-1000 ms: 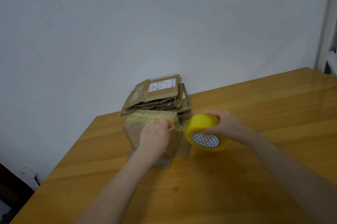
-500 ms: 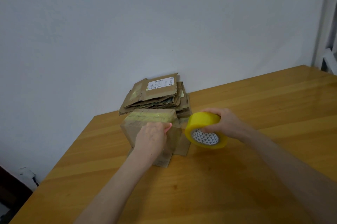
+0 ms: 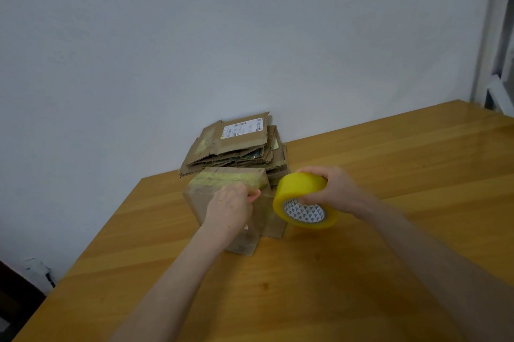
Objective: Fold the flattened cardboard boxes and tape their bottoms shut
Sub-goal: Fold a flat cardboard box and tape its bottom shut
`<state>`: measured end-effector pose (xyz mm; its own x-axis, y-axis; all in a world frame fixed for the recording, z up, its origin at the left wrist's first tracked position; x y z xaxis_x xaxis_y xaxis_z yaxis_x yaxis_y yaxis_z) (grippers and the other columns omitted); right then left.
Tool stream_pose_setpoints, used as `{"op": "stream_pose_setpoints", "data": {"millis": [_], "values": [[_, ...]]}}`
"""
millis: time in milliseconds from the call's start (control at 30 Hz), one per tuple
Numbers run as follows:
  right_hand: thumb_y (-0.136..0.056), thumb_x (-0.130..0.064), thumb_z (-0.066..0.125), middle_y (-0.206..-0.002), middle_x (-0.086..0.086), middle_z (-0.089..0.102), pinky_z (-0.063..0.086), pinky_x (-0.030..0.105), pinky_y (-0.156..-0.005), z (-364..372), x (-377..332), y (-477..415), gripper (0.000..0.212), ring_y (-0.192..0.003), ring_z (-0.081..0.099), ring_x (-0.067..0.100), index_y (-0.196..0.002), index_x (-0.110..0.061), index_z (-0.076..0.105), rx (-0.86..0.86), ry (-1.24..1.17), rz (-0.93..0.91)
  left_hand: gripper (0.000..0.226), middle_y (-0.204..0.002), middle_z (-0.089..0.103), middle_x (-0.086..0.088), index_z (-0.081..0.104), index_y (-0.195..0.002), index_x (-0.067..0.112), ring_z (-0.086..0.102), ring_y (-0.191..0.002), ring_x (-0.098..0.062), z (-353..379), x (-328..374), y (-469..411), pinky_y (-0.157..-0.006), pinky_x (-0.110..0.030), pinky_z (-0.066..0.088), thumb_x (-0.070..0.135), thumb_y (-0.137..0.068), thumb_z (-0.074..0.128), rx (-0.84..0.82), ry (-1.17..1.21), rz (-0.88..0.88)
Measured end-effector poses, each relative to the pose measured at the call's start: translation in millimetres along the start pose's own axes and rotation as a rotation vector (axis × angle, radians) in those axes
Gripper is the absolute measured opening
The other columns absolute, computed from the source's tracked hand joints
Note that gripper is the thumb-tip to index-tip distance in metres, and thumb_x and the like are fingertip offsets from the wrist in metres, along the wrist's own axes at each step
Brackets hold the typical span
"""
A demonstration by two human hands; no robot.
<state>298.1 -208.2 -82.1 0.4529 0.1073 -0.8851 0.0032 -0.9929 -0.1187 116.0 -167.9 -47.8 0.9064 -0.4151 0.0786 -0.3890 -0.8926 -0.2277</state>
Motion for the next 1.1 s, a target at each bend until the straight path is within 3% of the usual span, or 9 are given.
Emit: {"op": "stream_pose_setpoints", "data": {"millis": [167, 267, 400, 500, 567, 700, 867, 1000, 1100], "values": [[-0.073, -0.017, 0.077, -0.119, 0.003, 0.048, 0.044, 0.018, -0.059, -24, 24, 7, 0.063, -0.1, 0.05, 0.019, -0.129, -0.023, 0.05, 0.135, -0.145, 0.073, 0.031, -0.105, 0.071, 0.001, 0.065, -0.119, 0.026, 0.068, -0.083, -0.012, 40, -27, 40, -0.075, -0.028, 0.056, 0.04, -0.097, 0.048, -0.113, 0.103, -0.027], [-0.073, -0.016, 0.077, -0.115, 0.001, 0.05, 0.043, 0.02, -0.061, -34, 32, 10, 0.06, -0.098, 0.051, 0.018, -0.127, -0.023, 0.051, 0.16, -0.195, 0.086, 0.03, -0.094, 0.069, 0.004, 0.058, -0.125, 0.031, 0.062, -0.068, -0.008, 39, -29, 63, -0.067, -0.023, 0.053, 0.031, -0.096, 0.05, 0.069, 0.212, 0.041], [-0.072, -0.012, 0.078, -0.105, 0.0, 0.056, 0.046, 0.025, -0.063, -32, 36, 9, 0.051, -0.095, 0.055, 0.02, -0.116, -0.023, 0.054, 0.194, -0.268, 0.086, 0.045, -0.105, 0.058, 0.003, 0.044, -0.136, 0.041, 0.061, -0.083, -0.015, 48, -23, 74, -0.074, -0.026, 0.05, 0.017, -0.098, 0.047, 0.097, 0.128, 0.106], [-0.072, -0.004, 0.075, -0.108, 0.008, 0.06, 0.049, 0.029, -0.063, -30, 42, 10, 0.048, -0.09, 0.06, 0.022, -0.113, -0.019, 0.055, 0.223, -0.436, 0.109, 0.044, -0.107, 0.057, 0.003, 0.041, -0.138, 0.044, 0.062, -0.084, -0.018, 54, -21, 73, -0.072, -0.031, 0.052, 0.025, -0.099, 0.044, 0.031, 0.02, 0.108], [-0.07, -0.002, 0.076, -0.111, 0.011, 0.06, 0.052, 0.038, -0.069, -30, 43, 11, 0.048, -0.095, 0.061, 0.029, -0.111, -0.018, 0.057, 0.223, -0.519, 0.104, 0.038, -0.106, 0.057, 0.004, 0.049, -0.134, 0.037, 0.063, -0.082, -0.016, 31, -10, 67, -0.07, -0.029, 0.054, 0.038, -0.097, 0.04, 0.118, 0.014, 0.129], [-0.053, -0.012, 0.08, -0.103, 0.008, 0.064, 0.051, 0.041, -0.069, -32, 27, 16, 0.054, -0.095, 0.062, 0.031, -0.102, -0.019, 0.058, 0.209, -0.635, 0.024, 0.038, -0.118, 0.06, 0.003, 0.054, -0.131, 0.018, 0.052, -0.096, -0.003, -26, 14, 26, -0.081, -0.017, 0.041, 0.032, -0.096, 0.049, 0.218, 0.4, 0.013], [-0.044, -0.023, 0.084, -0.1, 0.004, 0.065, 0.051, 0.036, -0.066, -42, 8, 30, 0.063, -0.09, 0.064, 0.024, -0.102, -0.02, 0.057, 0.198, -0.621, -0.051, 0.04, -0.108, 0.069, -0.005, 0.066, -0.106, 0.016, 0.064, -0.095, -0.016, 6, 45, -9, -0.083, -0.03, 0.055, 0.048, -0.094, 0.046, -0.219, 1.052, -0.257], [-0.051, -0.02, 0.08, -0.1, 0.002, 0.063, 0.05, 0.026, -0.059, -56, 5, 41, 0.054, -0.086, 0.063, 0.017, -0.1, -0.022, 0.057, 0.242, -0.506, -0.073, 0.022, -0.088, 0.071, -0.008, 0.073, -0.092, 0.01, 0.064, -0.075, -0.011, 0, 56, -20, -0.06, -0.016, 0.052, 0.03, -0.088, 0.065, -0.095, 1.165, -0.241], [-0.054, -0.02, 0.078, -0.104, 0.004, 0.062, 0.05, 0.025, -0.06, -62, 11, 46, 0.054, -0.089, 0.063, 0.019, -0.103, -0.021, 0.057, 0.247, -0.475, -0.068, 0.012, -0.086, 0.071, -0.012, 0.072, -0.088, 0.008, 0.061, -0.069, -0.014, 3, 65, -28, -0.057, -0.017, 0.052, 0.018, -0.088, 0.066, -0.076, 1.127, -0.237]]}}
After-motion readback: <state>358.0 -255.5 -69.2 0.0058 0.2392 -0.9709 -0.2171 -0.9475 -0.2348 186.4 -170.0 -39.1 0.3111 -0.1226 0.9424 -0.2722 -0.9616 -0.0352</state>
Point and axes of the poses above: each hand's wrist, its own y-axis away from the middle knuckle, its own z-axis out of the palm, x = y × z, the point moved 9 cm from there along -y, towards the middle knuckle
